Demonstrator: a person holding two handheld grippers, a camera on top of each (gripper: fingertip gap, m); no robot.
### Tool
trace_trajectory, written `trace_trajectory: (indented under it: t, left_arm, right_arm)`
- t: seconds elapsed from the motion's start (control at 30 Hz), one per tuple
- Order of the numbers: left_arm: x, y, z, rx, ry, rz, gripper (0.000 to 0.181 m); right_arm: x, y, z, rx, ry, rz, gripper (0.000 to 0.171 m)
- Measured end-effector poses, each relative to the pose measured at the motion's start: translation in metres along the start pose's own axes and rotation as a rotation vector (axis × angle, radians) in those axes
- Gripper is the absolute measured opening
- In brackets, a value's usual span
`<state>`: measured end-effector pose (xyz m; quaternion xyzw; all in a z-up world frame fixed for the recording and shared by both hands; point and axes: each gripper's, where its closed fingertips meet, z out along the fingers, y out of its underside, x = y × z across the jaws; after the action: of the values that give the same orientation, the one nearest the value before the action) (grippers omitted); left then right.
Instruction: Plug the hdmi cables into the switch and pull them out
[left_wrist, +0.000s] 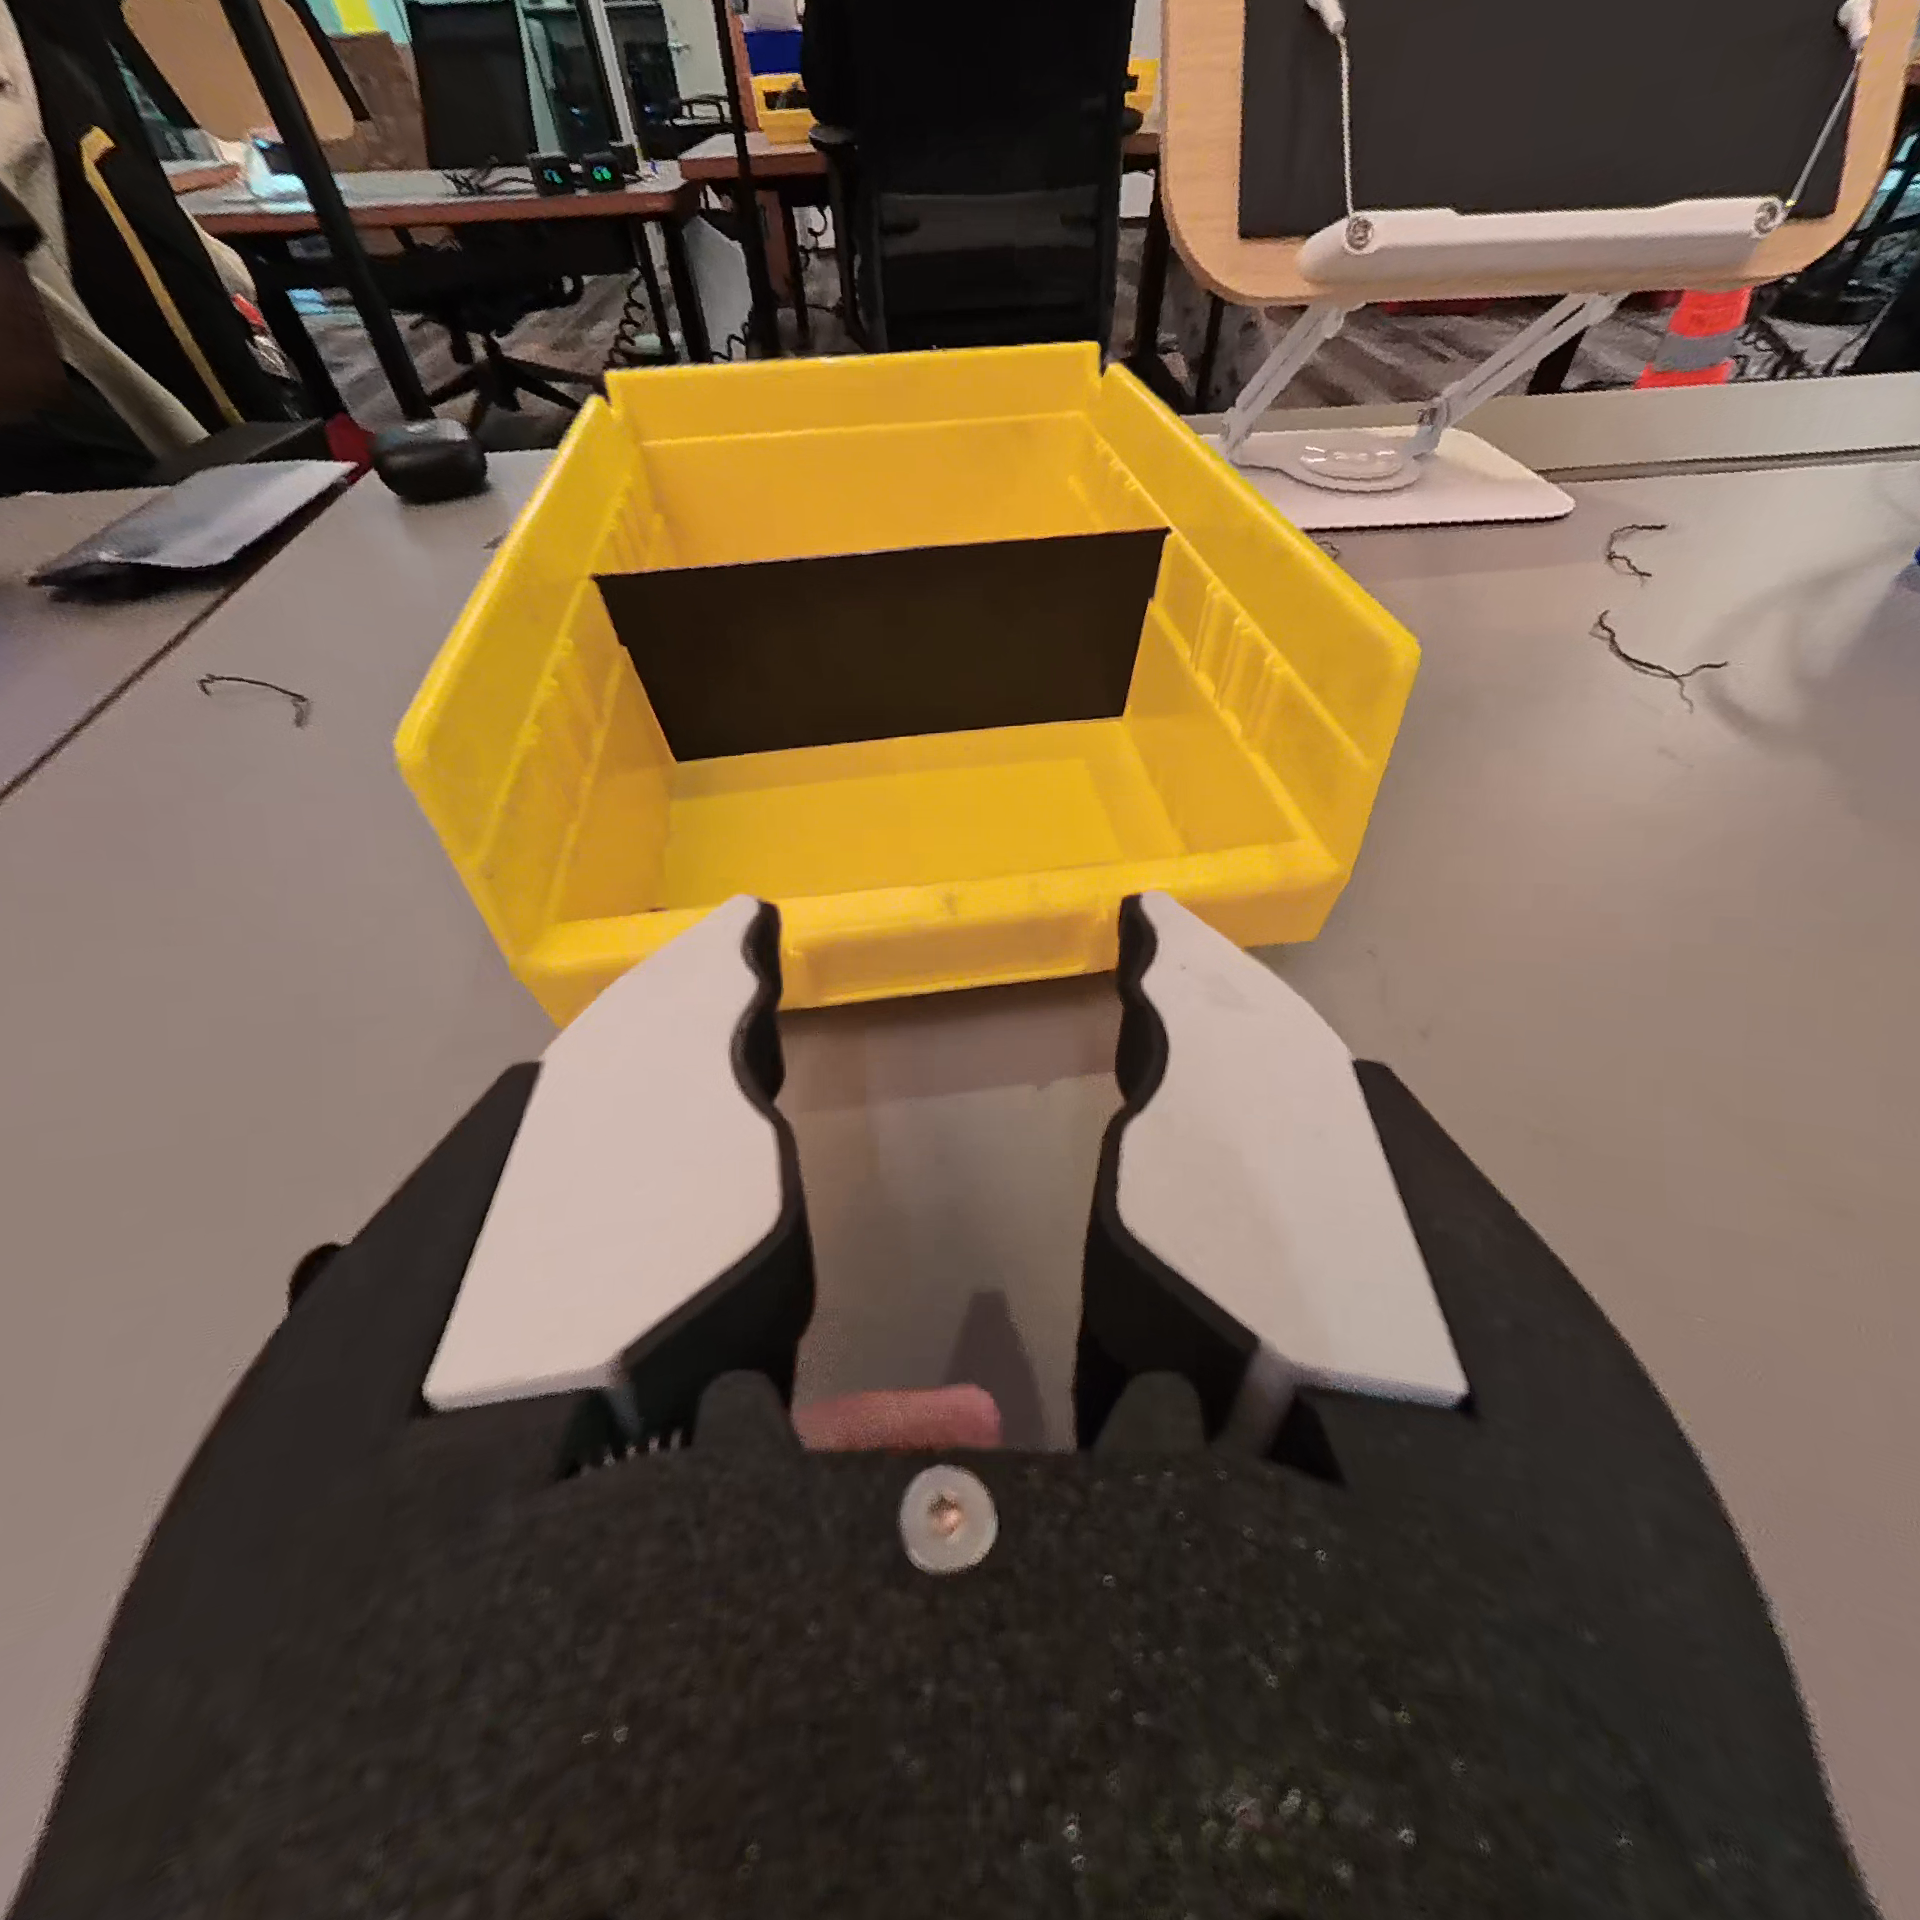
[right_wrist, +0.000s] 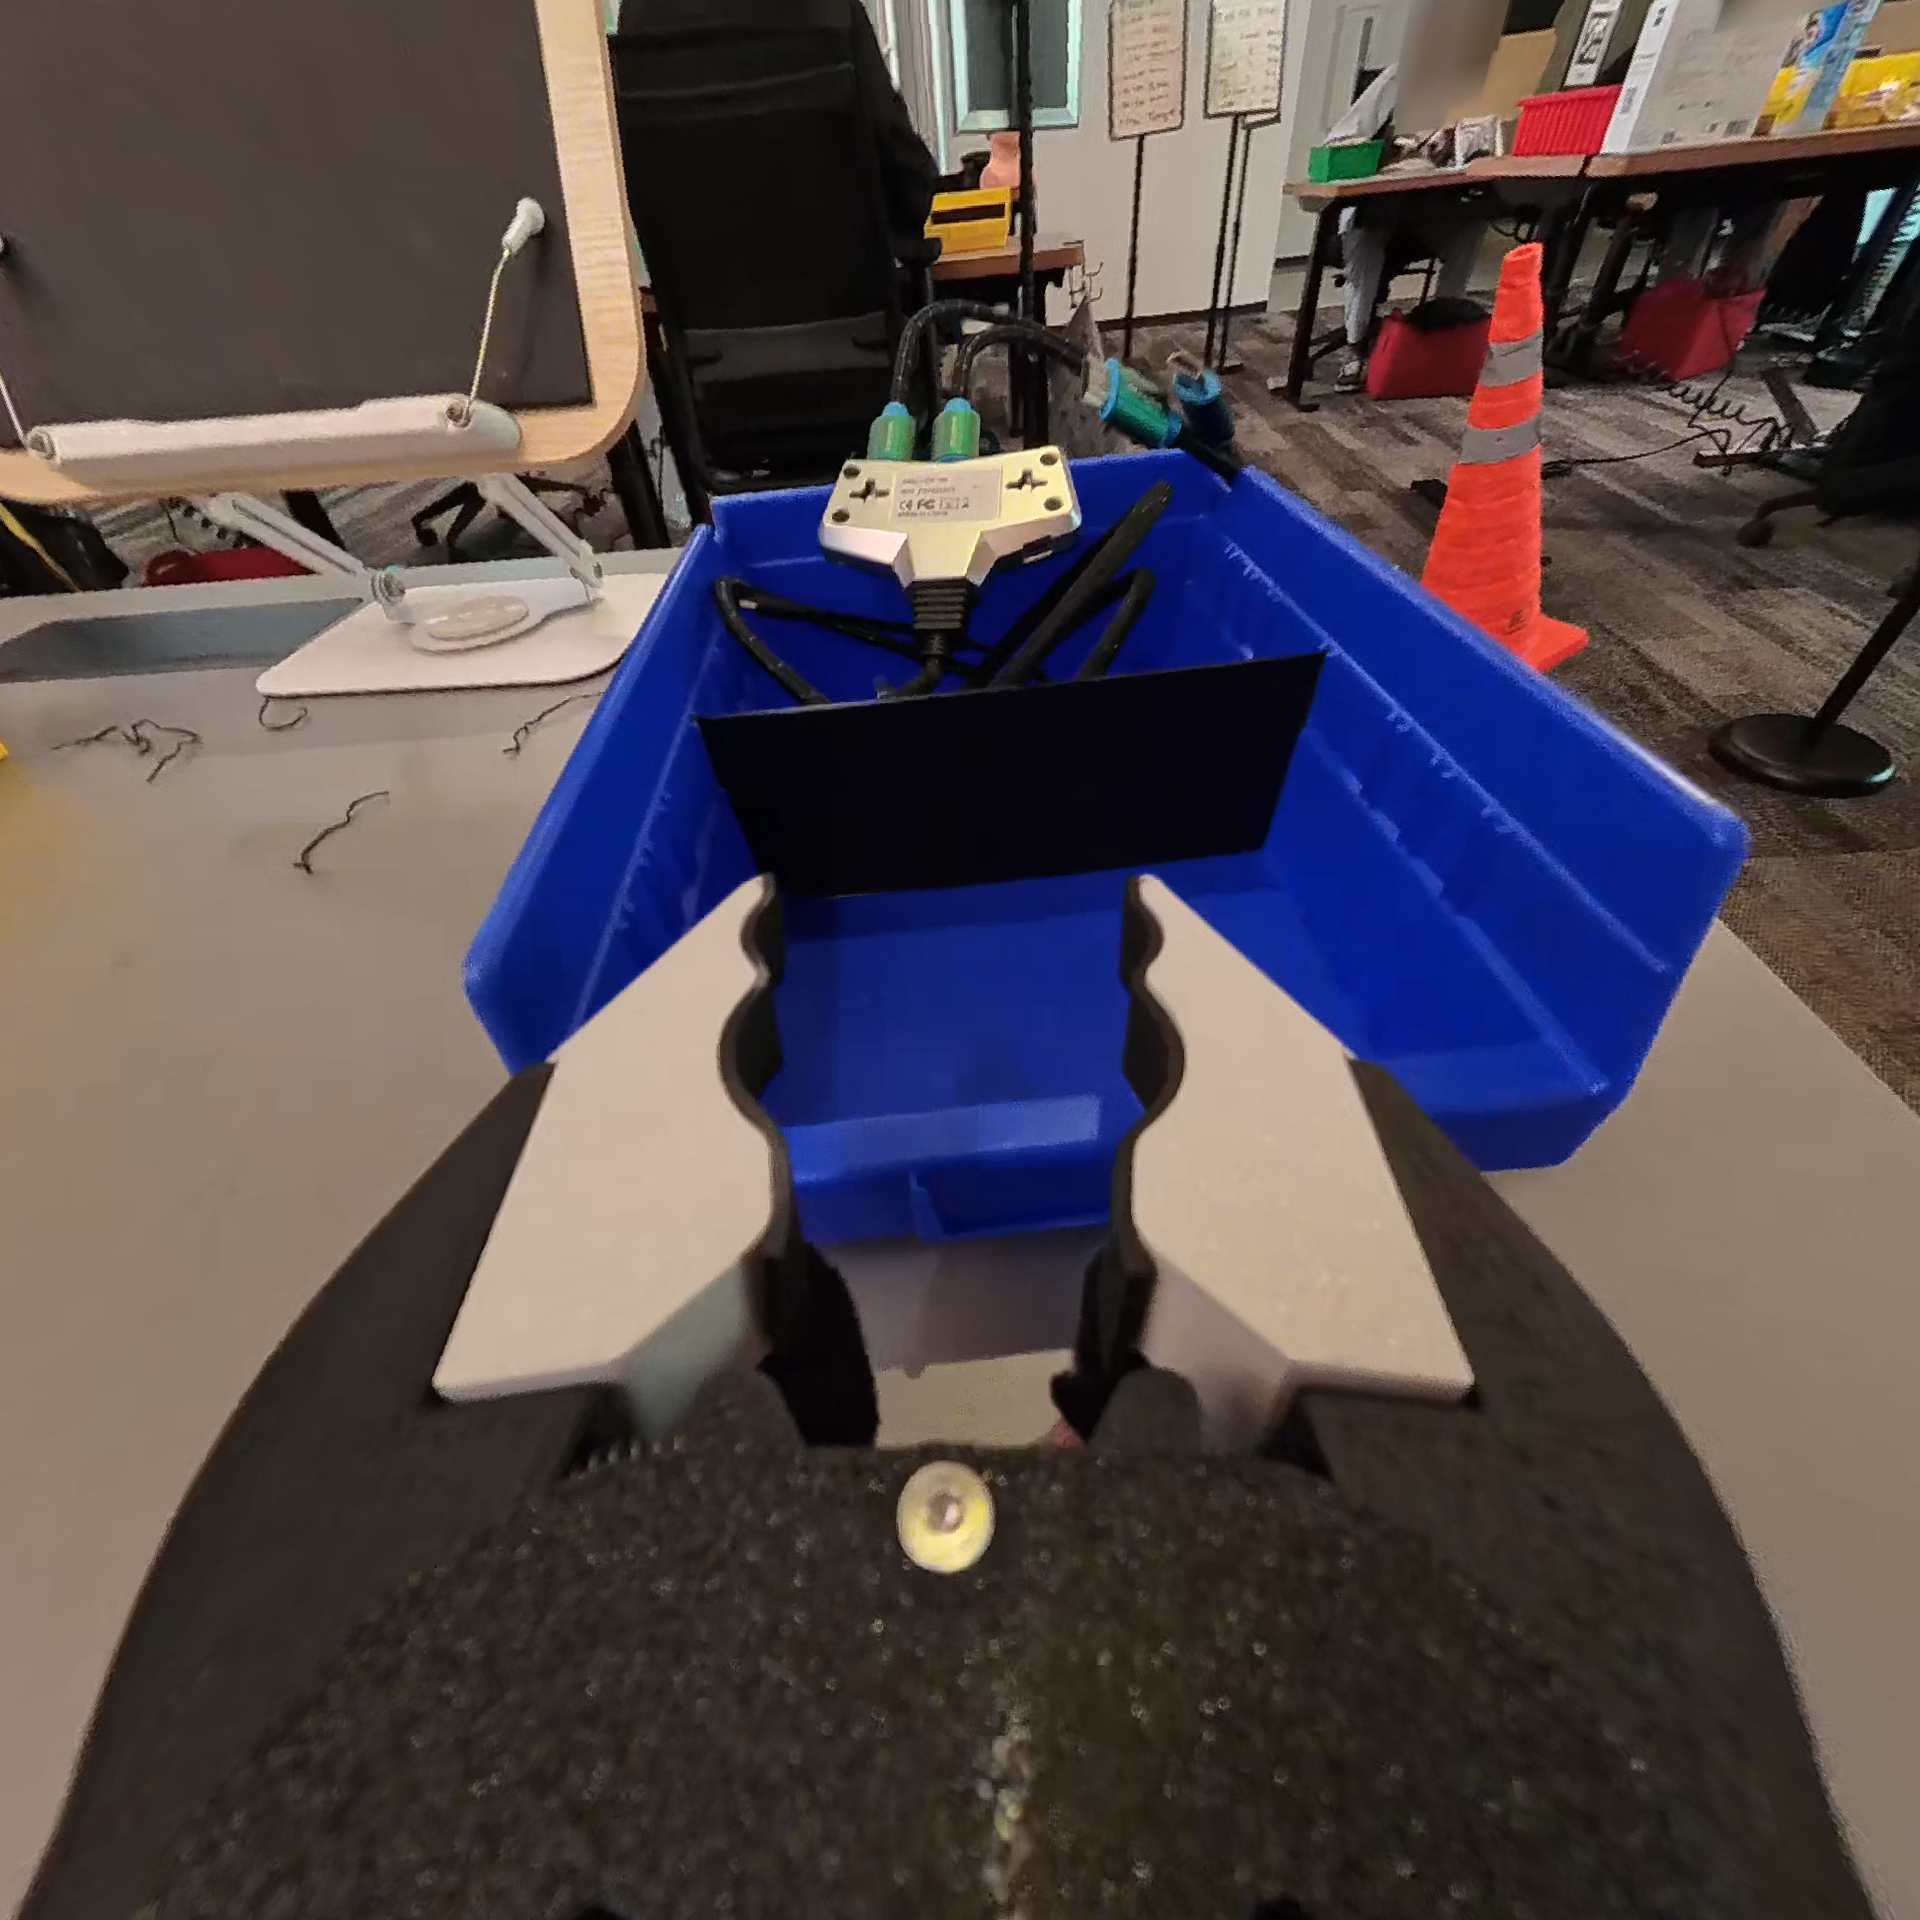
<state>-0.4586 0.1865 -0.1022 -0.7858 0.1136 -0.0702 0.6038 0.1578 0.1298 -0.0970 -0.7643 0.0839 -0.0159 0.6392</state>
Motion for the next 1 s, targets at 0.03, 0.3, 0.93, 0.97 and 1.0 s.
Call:
trace_trajectory:
  t: [0.03, 0.3, 0.93, 0.97, 1.0]
  left_arm:
    - [0.001, 0.001, -0.002, -0.007, 0.009, -0.009, 0.060]
    - [0.011, -0.003, -0.010, 0.023, 0.081, -0.053, 0.054]
    - [0.204, -0.002, 0.005, -0.017, 0.535, 0.109, 0.064]
    - [0.224, -0.002, 0.005, -0.022, 0.554, 0.143, 0.062]
    - [0.245, -0.001, 0.006, -0.024, 0.578, 0.175, 0.061]
  right_arm:
    - [-0.003, -0.003, 0.000, 0.013, -0.013, 0.017, 0.063]
    - [-0.051, -0.008, -0.001, -0.002, -0.197, -0.014, 0.060]
    - [-0.186, 0.031, -0.024, -0.147, -0.378, -0.140, 0.074]
    - [-0.183, 0.024, -0.030, -0.107, -0.356, -0.156, 0.074]
    - [-0.176, 0.016, -0.037, -0.062, -0.319, -0.173, 0.074]
